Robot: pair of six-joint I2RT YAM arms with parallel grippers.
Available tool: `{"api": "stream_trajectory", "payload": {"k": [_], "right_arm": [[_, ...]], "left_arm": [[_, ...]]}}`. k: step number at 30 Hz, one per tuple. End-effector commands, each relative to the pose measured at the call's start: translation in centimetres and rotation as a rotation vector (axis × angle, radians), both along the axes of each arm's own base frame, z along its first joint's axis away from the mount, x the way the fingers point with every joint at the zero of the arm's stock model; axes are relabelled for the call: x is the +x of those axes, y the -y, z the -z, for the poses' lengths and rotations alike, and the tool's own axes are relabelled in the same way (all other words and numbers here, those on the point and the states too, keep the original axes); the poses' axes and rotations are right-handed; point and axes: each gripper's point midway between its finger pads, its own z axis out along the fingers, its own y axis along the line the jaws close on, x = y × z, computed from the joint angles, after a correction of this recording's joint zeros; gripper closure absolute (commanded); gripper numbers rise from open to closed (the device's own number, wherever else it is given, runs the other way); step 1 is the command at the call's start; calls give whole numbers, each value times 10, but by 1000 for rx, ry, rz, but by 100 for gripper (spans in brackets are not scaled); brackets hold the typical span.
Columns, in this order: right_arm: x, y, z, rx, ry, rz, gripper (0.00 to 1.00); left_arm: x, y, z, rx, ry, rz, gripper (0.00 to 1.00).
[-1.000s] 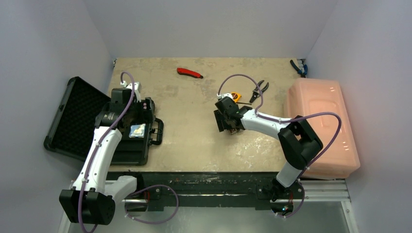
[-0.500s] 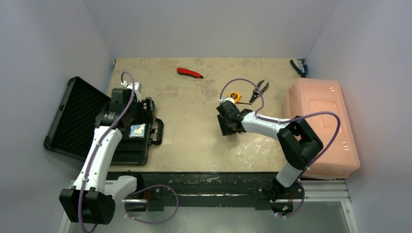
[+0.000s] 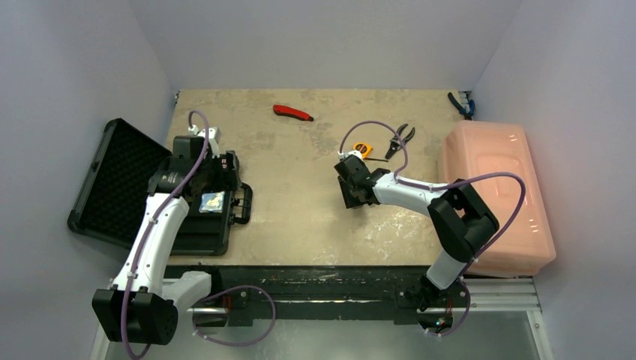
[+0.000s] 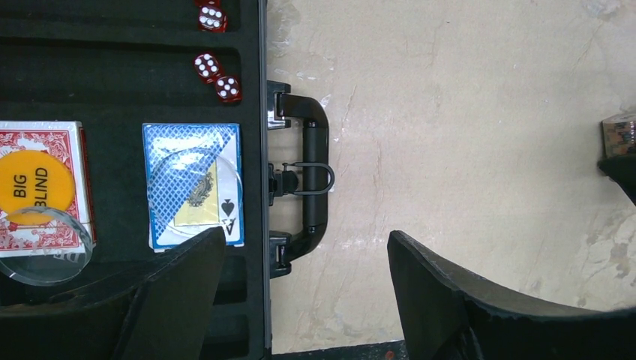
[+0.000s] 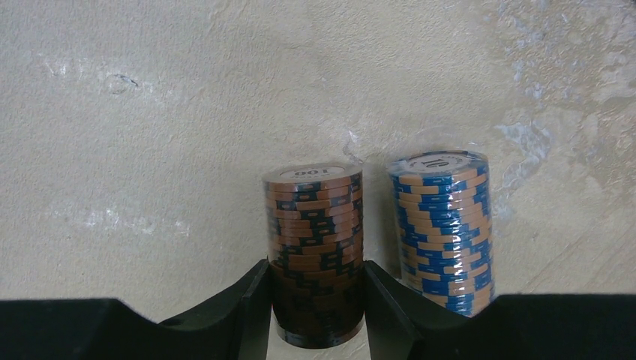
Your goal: Pack up texas hold em set
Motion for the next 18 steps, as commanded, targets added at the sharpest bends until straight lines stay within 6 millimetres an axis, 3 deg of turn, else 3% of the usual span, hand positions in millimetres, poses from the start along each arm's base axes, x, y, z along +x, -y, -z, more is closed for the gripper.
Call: {"api": "stream_trajectory", "payload": {"k": [1,8,18], "right_arm": [[14,-11,-28,61,77,-12,99],[13,-46,-74,257,115,-104,100],[-12,-104,-175,673,264,-350,100]], "left_arm": [[9,7,-11,-32,57,40,21],[6,21,-27,-98,143,91,21],[-3,55,-42,-281,170,179,24]]}}
